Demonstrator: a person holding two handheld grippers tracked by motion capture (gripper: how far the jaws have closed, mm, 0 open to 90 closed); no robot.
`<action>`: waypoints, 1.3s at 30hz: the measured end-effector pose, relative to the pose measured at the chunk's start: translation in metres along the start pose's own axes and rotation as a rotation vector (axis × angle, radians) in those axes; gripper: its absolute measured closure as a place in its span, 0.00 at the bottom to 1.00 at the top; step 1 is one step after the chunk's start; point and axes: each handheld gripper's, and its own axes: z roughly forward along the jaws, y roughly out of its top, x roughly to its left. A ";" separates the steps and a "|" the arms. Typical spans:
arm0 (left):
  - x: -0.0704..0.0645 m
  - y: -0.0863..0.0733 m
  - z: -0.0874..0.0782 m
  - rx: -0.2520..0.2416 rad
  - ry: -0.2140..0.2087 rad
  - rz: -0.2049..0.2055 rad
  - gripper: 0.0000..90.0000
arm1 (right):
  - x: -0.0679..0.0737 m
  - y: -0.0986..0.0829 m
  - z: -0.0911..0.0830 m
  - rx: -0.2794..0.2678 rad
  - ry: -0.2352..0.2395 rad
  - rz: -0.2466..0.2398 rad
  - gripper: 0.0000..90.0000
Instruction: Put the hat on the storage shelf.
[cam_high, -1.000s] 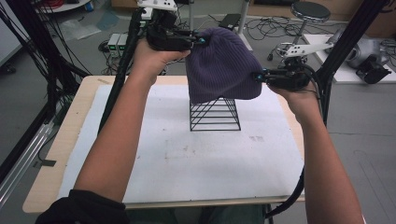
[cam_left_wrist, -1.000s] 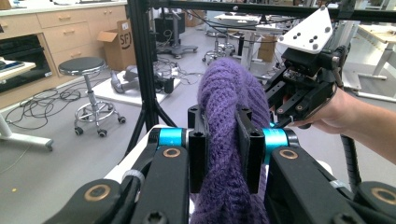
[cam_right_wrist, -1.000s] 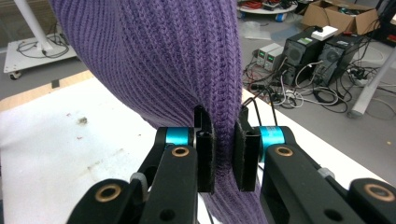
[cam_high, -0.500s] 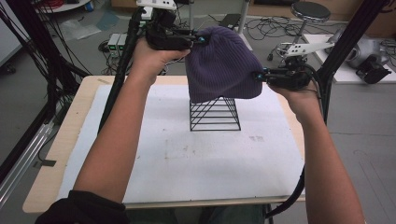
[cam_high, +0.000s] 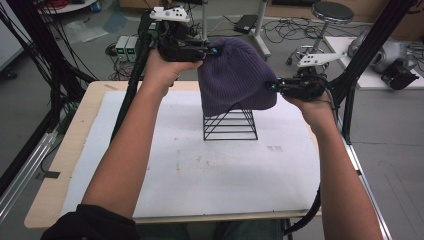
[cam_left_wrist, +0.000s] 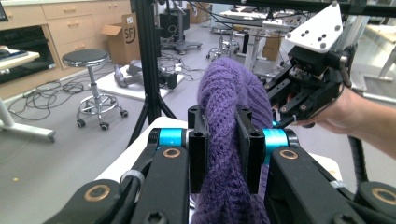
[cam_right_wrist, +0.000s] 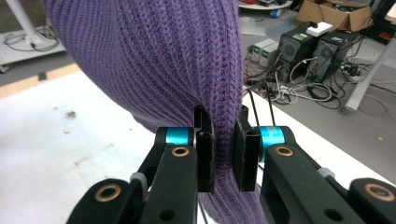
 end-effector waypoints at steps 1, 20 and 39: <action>0.003 -0.005 0.001 0.003 0.007 -0.006 0.87 | 0.000 -0.002 0.003 0.001 -0.003 -0.004 0.91; 0.013 -0.050 0.018 0.053 0.011 0.013 0.86 | -0.011 -0.045 0.034 0.047 -0.004 0.047 0.91; 0.017 -0.078 0.029 0.090 0.021 0.024 0.86 | -0.012 -0.069 0.048 0.078 -0.019 0.067 0.91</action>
